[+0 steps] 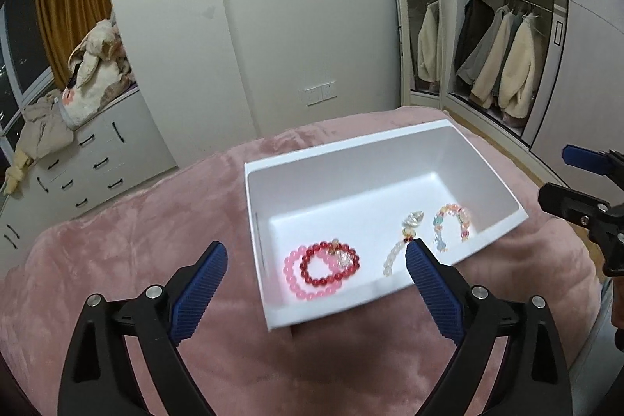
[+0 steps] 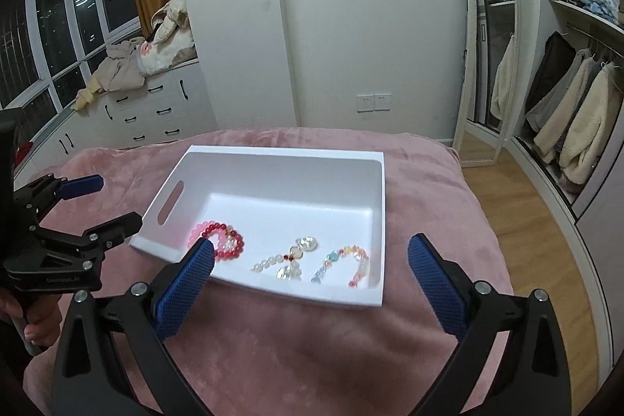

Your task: Organize jewelry

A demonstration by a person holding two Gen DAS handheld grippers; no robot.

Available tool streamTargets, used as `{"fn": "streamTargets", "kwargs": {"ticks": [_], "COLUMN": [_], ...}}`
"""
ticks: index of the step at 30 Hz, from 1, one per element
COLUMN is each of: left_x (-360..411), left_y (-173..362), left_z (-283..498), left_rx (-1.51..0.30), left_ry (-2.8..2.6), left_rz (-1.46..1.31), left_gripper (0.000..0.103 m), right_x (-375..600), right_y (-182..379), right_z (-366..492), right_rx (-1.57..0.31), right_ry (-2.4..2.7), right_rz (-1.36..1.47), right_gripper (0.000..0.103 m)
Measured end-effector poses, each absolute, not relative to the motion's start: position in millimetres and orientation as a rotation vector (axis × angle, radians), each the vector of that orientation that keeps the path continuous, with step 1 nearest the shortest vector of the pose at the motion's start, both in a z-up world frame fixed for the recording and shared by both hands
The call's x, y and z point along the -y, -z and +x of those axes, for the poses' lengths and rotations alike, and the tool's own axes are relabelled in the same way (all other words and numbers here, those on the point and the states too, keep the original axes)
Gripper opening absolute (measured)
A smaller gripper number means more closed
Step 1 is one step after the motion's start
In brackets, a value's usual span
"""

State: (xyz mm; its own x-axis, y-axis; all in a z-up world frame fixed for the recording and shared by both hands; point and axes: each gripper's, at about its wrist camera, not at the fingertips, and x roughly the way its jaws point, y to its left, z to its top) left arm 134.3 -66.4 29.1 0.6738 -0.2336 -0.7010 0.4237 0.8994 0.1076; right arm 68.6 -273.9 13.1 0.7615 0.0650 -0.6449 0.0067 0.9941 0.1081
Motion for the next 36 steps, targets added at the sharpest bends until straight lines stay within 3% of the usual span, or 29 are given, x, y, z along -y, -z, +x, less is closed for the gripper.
{"fn": "streamTargets", "kwargs": {"ticks": [20,36], "left_x": [43,50], "left_y": [-18,-17], "left_z": [51,35], "left_rx": [-0.759,-0.759], "left_ry": [0.346,0.355], "left_rz": [0.219,0.222], "left_gripper": [0.094,0.094], "right_x": [253,250], "right_y": [2,6], "right_z": [-5,-17], "right_rx": [-0.733,-0.735], "right_ry": [-0.036,-0.034], "right_rz": [0.127,0.138], "right_gripper": [0.098,0.098]}}
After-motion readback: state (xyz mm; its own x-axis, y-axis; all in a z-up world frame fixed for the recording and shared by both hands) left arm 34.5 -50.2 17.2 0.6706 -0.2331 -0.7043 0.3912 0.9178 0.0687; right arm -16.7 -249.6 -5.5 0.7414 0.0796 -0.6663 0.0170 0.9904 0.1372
